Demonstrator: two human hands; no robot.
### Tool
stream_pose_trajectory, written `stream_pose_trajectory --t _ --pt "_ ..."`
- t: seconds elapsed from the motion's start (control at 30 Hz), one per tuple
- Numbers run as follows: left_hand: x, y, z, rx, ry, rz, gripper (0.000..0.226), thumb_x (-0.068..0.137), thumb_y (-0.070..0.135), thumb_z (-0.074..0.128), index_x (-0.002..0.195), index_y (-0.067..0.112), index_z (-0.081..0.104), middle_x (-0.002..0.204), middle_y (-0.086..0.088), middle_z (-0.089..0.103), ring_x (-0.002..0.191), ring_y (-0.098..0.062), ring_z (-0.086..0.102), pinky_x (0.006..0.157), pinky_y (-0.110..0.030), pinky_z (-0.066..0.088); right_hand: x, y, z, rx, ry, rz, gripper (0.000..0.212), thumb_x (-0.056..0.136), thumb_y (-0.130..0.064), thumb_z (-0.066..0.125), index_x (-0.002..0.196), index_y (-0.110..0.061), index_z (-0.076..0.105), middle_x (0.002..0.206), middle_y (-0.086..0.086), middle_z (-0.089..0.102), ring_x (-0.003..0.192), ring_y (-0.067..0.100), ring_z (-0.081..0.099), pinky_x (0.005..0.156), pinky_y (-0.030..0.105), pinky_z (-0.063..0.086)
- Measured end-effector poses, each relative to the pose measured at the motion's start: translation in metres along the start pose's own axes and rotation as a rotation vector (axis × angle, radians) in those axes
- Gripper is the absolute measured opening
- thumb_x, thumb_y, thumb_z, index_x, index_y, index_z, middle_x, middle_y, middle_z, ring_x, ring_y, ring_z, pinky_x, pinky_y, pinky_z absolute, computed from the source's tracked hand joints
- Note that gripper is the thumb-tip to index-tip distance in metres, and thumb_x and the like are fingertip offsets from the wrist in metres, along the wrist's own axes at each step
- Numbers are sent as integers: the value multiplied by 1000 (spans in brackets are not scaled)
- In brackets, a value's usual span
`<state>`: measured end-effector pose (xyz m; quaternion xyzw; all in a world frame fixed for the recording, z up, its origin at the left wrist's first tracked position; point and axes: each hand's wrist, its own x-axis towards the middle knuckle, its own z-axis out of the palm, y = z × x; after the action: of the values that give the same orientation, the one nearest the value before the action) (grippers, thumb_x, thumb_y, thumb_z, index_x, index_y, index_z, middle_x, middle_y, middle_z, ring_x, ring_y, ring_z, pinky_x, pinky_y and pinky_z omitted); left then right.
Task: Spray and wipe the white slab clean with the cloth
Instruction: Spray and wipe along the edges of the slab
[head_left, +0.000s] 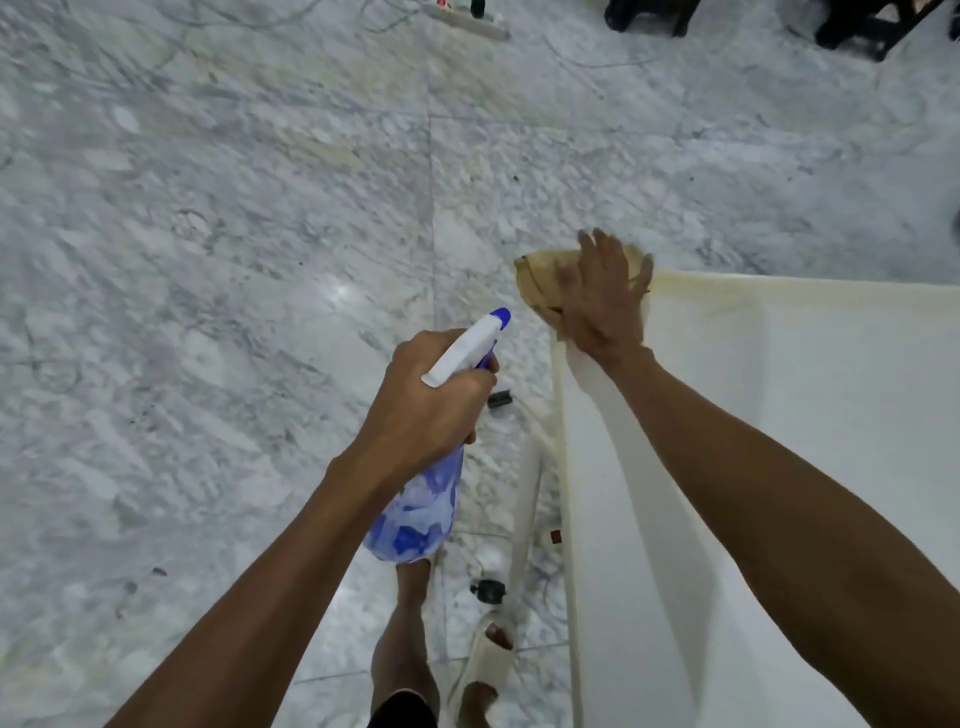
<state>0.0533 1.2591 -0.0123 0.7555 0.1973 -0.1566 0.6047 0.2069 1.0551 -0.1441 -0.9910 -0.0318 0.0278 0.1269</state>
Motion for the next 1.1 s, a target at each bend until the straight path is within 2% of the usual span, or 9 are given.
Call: stream_pose_trajectory --t 0.07,0.17,0.23,0.37,0.5,0.63,0.73,0.83,1.1 --pt "4 -7 0 -11 8 -8 15 85 2 54 80 2 68 85 -30 70 44 -22 55 44 -32 51 21 -5 7 27 -62 99 82 93 -71 9 157 -22 21 166 4 13 154 20 7 121 54 -7" --pt "7 -17 0 -14 11 -22 16 85 -1 53 78 2 67 83 -31 69 44 -24 55 44 -30 48 34 -7 29 -142 -147 96 85 95 -70 23 157 -14 15 166 13 6 154 30 3 121 59 -2" --pt "7 -24 1 -2 13 -22 16 85 -1 54 78 4 67 81 -30 70 45 -26 57 44 -32 49 30 -5 40 -199 -94 109 83 95 -67 27 156 -11 20 165 16 11 153 32 6 120 61 2" --pt "1 -38 4 3 10 -30 12 88 2 56 83 0 67 80 -31 69 47 -29 57 47 -43 52 24 -11 43 -211 -34 227 90 91 -69 33 157 -10 14 165 18 5 153 35 1 120 62 2" --pt "-8 -44 7 -27 -10 -12 12 84 5 57 84 -1 68 81 -32 67 49 -30 56 47 -42 53 23 -11 43 -239 -66 238 89 93 -66 32 158 -9 12 166 15 5 153 33 -1 120 62 -2" --pt "-16 -48 12 1 -18 8 12 86 -1 56 84 -4 67 71 -30 63 47 -27 55 50 -51 53 19 -11 43 -223 -58 229 88 95 -63 34 157 -7 8 166 13 4 154 31 -3 121 59 -3" --pt "-21 -53 17 5 -40 23 13 87 -1 55 83 -2 67 61 -17 58 45 -23 54 47 -45 53 13 -11 43 -216 -51 226 87 96 -60 36 157 -6 7 166 13 3 154 31 -3 121 57 -2" --pt "-30 -57 22 -2 -60 37 13 88 -1 55 84 -2 67 60 -11 56 46 -21 52 45 -36 50 7 -10 44 -204 -47 205 86 96 -58 36 157 -6 6 166 13 2 154 30 -3 122 56 -2" --pt "-64 -76 29 -5 -46 80 13 87 0 55 83 -7 65 58 -12 52 48 -26 49 48 -50 52 -31 -6 47 -213 -27 175 83 97 -52 35 157 -4 5 166 15 -1 154 30 -5 123 54 -2"
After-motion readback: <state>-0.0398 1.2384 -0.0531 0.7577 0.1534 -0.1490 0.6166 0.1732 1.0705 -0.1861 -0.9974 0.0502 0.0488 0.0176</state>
